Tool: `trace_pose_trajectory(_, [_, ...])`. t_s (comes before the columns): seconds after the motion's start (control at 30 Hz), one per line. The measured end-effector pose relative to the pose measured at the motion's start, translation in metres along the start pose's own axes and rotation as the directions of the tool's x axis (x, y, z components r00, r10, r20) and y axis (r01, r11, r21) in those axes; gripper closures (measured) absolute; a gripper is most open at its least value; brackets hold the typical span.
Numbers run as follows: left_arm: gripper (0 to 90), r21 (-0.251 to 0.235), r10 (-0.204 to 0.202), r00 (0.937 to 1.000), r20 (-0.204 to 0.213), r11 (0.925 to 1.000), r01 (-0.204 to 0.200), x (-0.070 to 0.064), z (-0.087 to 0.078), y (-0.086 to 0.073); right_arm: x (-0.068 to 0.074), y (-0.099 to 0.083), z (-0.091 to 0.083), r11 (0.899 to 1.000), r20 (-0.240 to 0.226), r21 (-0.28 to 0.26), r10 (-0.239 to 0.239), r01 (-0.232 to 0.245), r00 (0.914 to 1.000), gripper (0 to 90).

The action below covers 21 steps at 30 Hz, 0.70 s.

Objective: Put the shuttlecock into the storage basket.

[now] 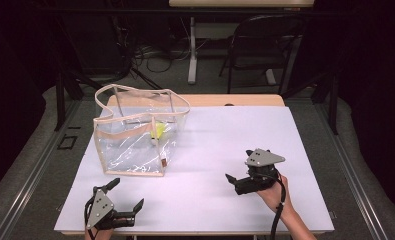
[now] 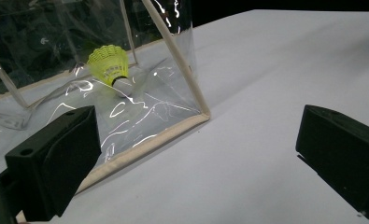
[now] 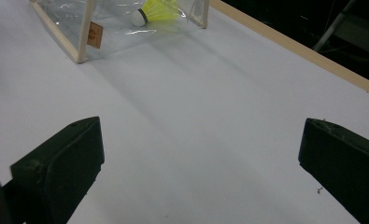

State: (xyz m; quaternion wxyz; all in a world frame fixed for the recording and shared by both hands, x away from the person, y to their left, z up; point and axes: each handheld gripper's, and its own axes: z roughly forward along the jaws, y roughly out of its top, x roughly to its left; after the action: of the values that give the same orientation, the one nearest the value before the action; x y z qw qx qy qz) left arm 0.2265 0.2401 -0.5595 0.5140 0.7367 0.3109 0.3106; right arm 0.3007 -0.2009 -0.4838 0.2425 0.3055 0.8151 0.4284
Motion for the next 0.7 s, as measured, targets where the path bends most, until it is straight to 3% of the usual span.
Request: trace_pose_trajectory(0.7, [0.0,0.007,0.002,1.0,0.001,1.0,-0.002,0.001,0.0,-0.001,0.013,-0.045,-0.016,0.997,0.054,-0.072,-0.021,0.025,0.9983,0.0])
